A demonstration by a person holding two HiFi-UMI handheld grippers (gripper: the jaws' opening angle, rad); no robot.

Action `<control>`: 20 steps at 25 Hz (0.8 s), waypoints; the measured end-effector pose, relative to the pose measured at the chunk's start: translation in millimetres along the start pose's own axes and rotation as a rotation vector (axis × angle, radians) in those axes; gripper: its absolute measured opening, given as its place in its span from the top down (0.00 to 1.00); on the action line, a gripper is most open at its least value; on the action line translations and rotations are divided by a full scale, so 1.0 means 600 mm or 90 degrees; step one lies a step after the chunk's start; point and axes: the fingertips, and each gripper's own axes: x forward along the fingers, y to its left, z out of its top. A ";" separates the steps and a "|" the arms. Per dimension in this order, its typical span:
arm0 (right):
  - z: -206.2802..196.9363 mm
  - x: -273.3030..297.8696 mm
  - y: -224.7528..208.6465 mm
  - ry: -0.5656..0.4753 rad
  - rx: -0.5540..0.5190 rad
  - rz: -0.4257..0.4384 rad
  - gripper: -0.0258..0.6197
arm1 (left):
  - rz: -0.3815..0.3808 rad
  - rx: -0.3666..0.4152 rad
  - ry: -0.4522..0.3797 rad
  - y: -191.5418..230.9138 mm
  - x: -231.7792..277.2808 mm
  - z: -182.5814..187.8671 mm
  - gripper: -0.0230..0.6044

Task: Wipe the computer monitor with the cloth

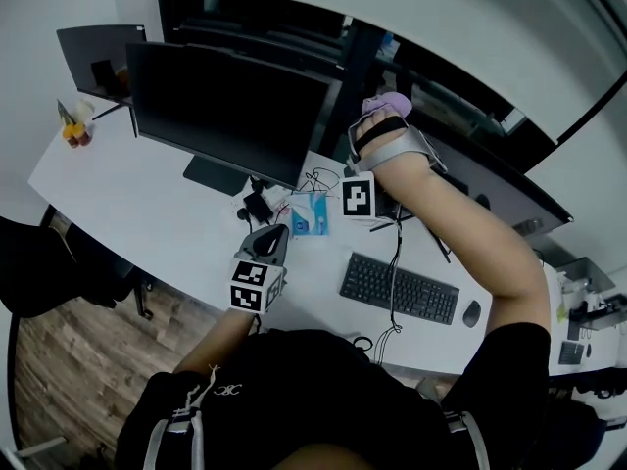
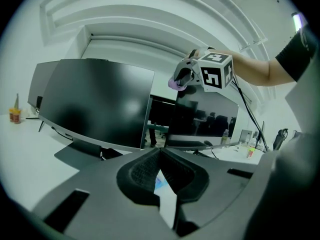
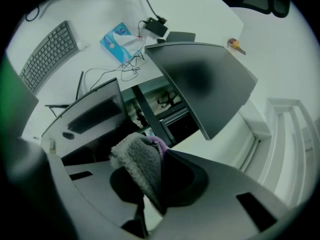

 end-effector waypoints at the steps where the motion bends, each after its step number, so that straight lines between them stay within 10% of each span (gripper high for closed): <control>1: 0.010 0.001 0.007 -0.001 -0.017 0.011 0.86 | 0.002 -0.002 0.000 0.002 -0.001 -0.001 0.94; 20: 0.206 0.043 0.124 -0.111 -0.029 0.124 0.86 | 0.030 -0.022 0.027 0.047 -0.007 -0.036 0.94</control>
